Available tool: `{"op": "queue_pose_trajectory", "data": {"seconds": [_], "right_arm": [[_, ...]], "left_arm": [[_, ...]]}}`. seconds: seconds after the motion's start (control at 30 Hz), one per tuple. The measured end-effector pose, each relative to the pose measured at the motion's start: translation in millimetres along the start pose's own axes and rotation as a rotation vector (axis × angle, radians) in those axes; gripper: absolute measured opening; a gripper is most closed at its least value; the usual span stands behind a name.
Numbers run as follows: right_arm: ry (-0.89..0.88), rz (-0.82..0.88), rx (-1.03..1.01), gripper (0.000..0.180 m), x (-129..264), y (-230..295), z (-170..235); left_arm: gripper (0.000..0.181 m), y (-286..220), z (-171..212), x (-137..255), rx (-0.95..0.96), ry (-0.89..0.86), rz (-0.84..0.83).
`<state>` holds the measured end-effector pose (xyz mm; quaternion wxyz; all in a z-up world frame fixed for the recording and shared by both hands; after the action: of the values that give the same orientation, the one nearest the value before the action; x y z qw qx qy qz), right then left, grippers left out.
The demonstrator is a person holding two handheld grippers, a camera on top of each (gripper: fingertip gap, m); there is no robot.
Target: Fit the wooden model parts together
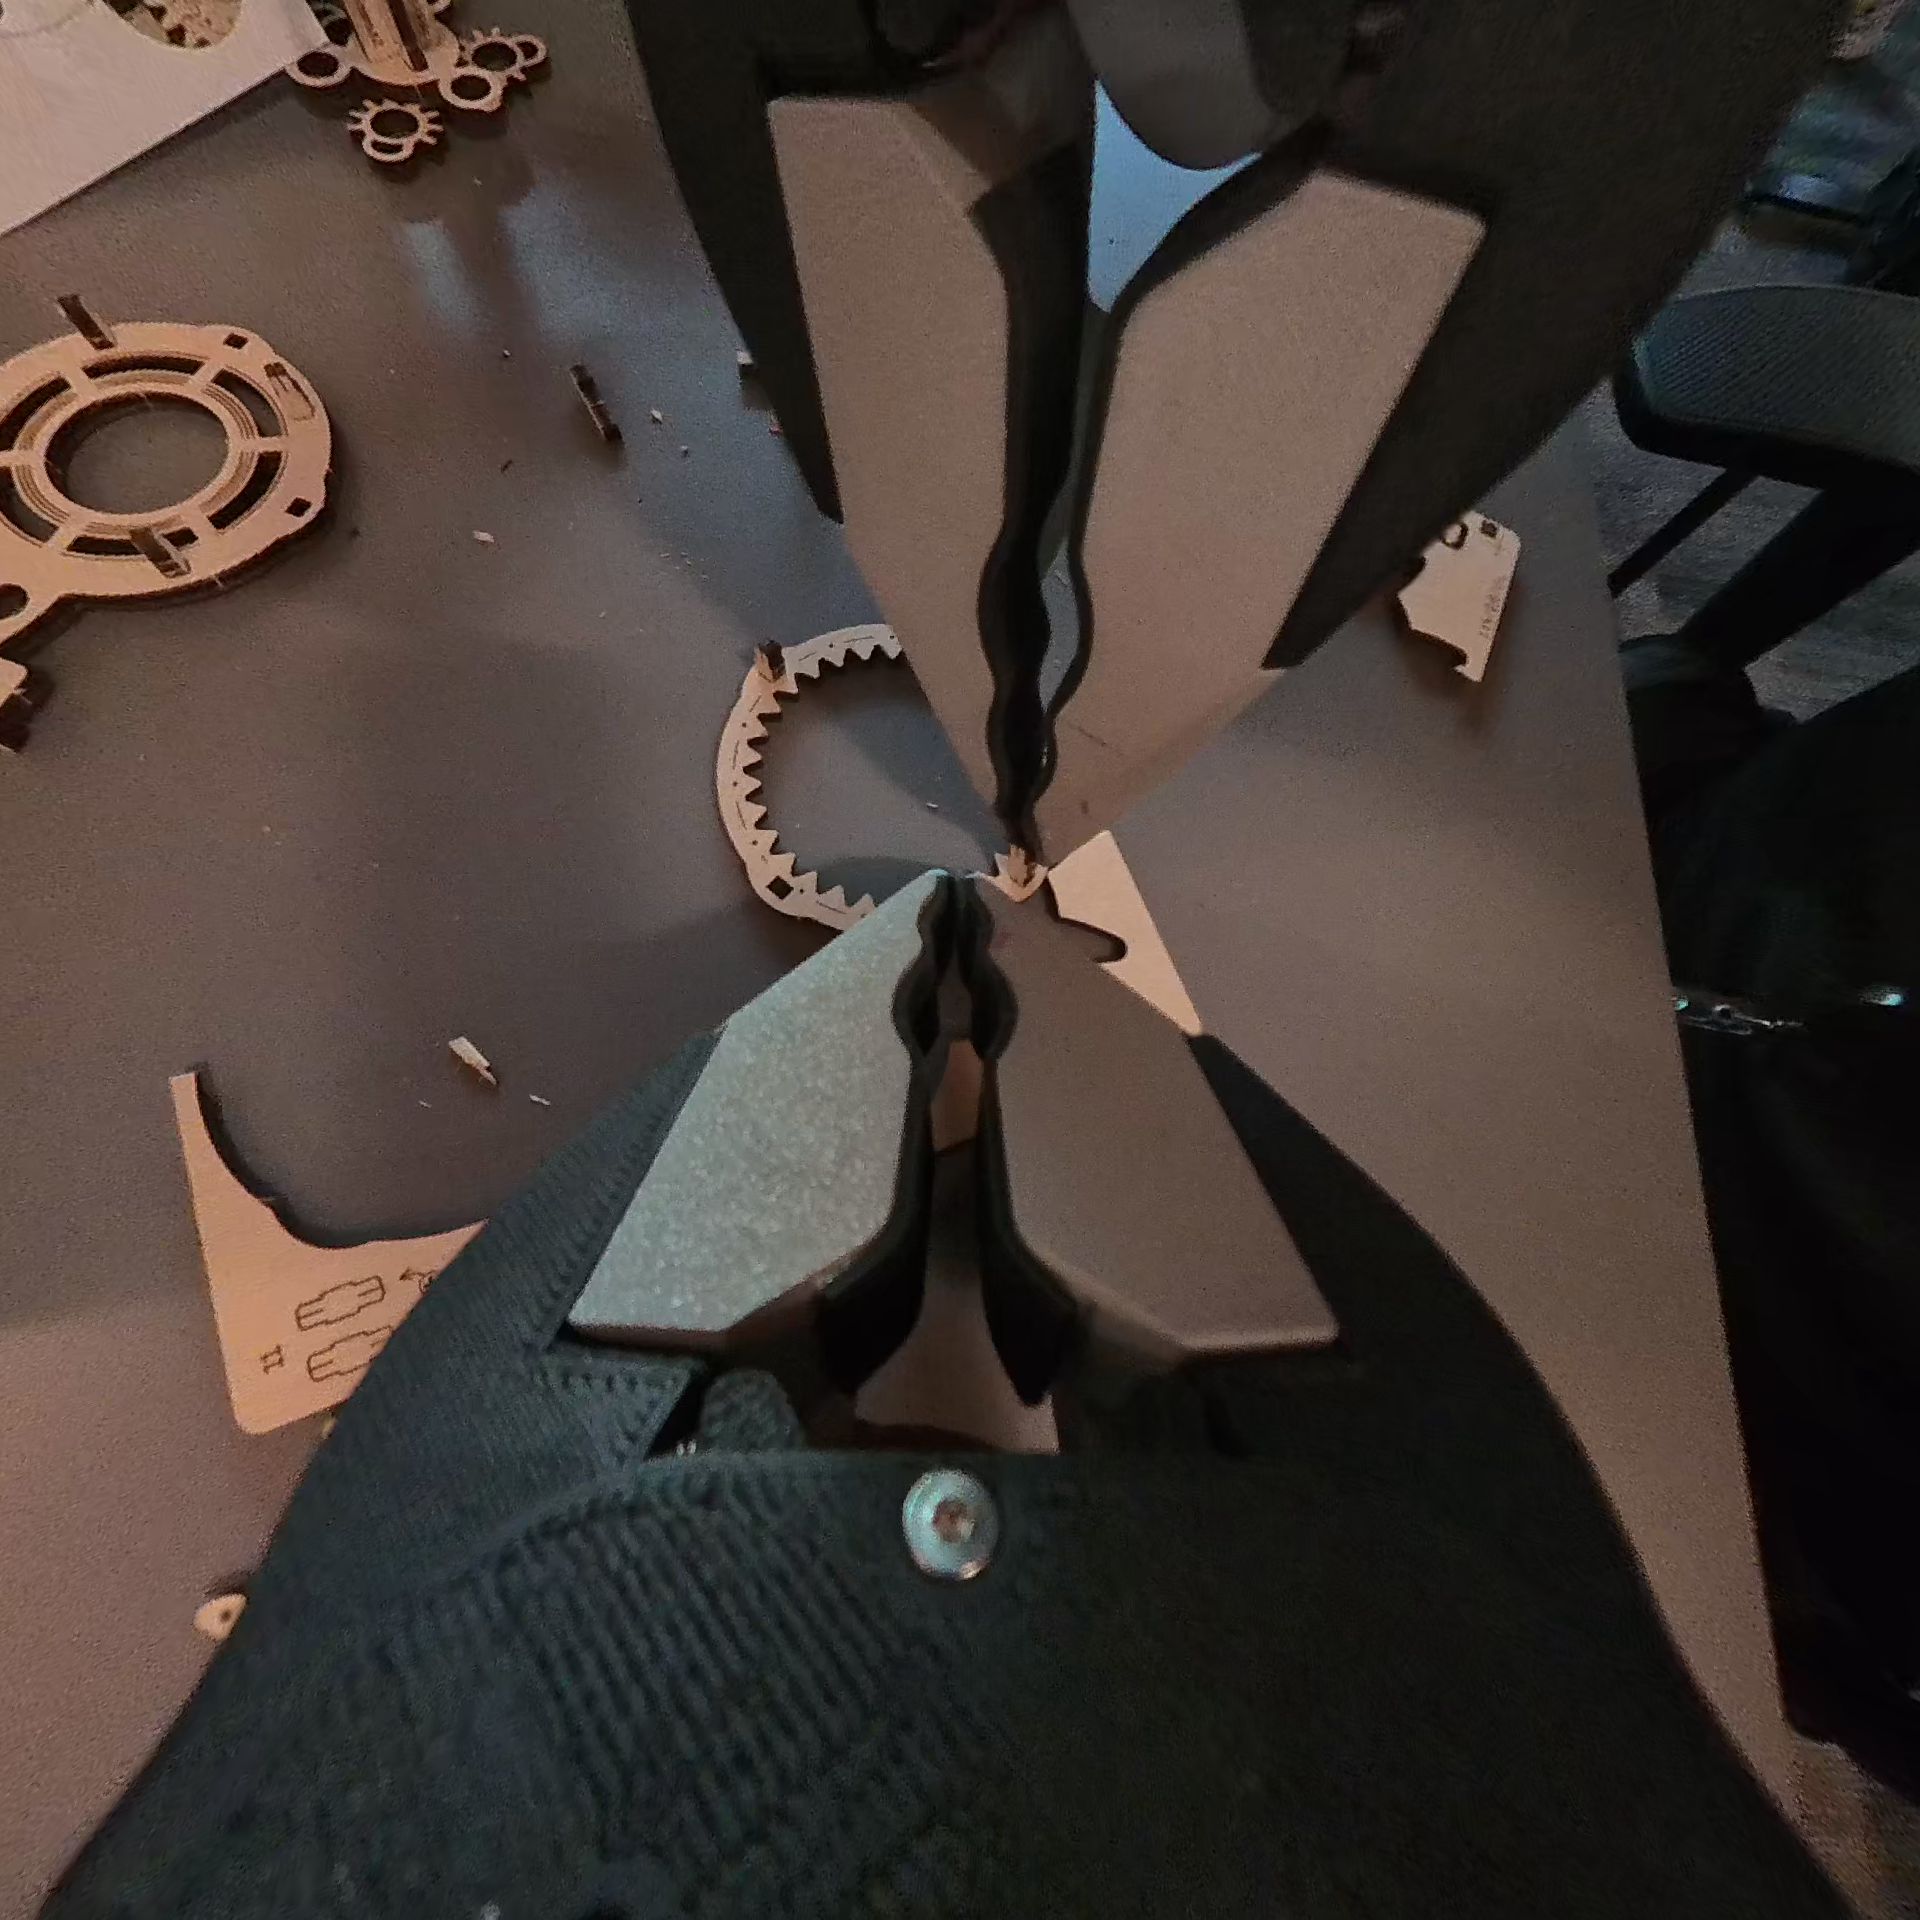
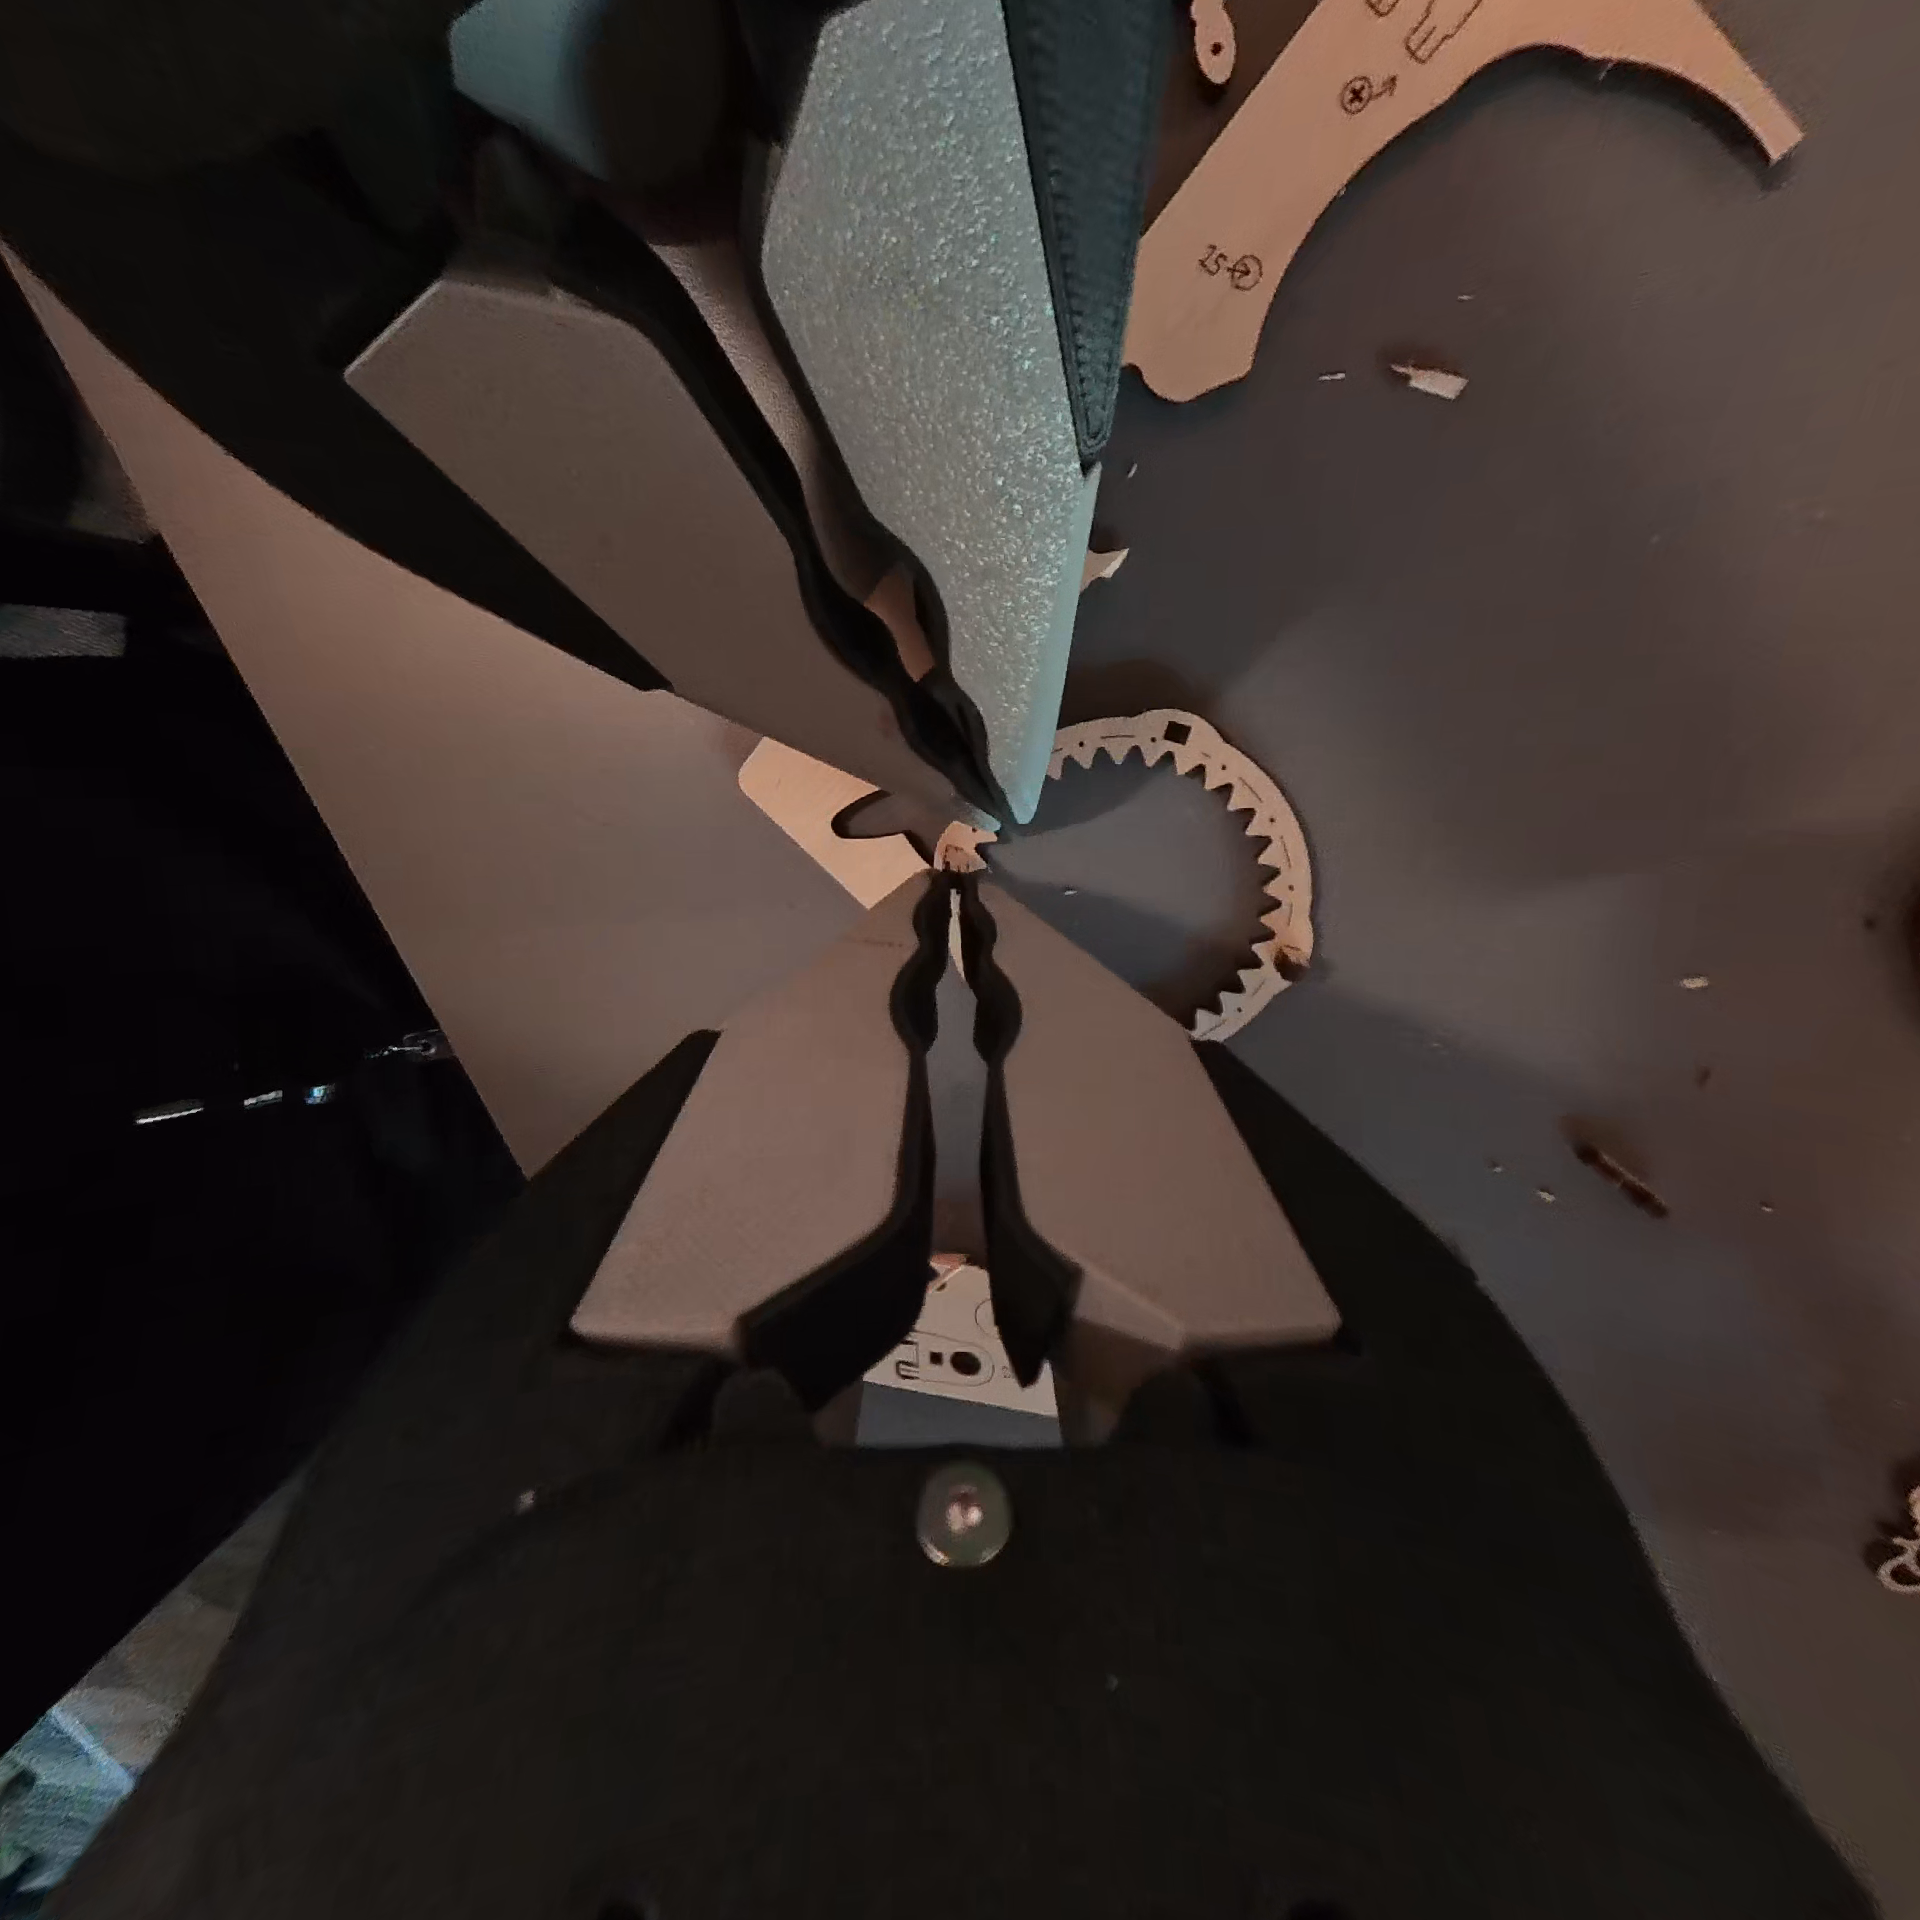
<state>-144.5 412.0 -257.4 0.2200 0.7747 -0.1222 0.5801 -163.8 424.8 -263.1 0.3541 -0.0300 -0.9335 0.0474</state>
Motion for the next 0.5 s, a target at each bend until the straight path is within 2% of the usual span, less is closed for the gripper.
{"op": "queue_pose_trajectory", "data": {"seconds": [0.13, 0.2, 0.27, 0.37, 0.43, 0.5], "right_arm": [[0.019, 0.03, 0.03, 0.0, 1, 1, 4], [0.047, 0.071, 0.102, 0.0, 7, 0, 9], [0.013, 0.064, 0.176, 0.0, 14, 4, 8], [0.006, 0.116, 0.278, 0.0, 21, 1, 15], [-0.019, 0.084, 0.287, 0.0, 21, 1, 19], [-0.093, -0.012, 0.273, 0.0, 21, 3, 21]], "left_arm": [[0.0, -5, -2, 3, -0.028, -0.02, 0.002], [0.01, -8, -6, 10, -0.096, -0.037, -0.013], [0.023, -2, -9, 14, -0.224, -0.018, -0.102], [0.032, -1, -17, 9, -0.349, -0.024, -0.166], [0.033, -11, -18, 5, -0.417, -0.054, -0.097], [0.03, -10, -22, 4, -0.537, -0.124, -0.144]]}}
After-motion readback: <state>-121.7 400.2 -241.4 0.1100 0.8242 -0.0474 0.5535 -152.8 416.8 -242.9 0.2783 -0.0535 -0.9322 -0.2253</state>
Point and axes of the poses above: each gripper's, where its closed fingertips meet, x back along the fingers, z out of its underside, y = z × x across the jaws, the point moved 2 cm from there along x, back along the fingers
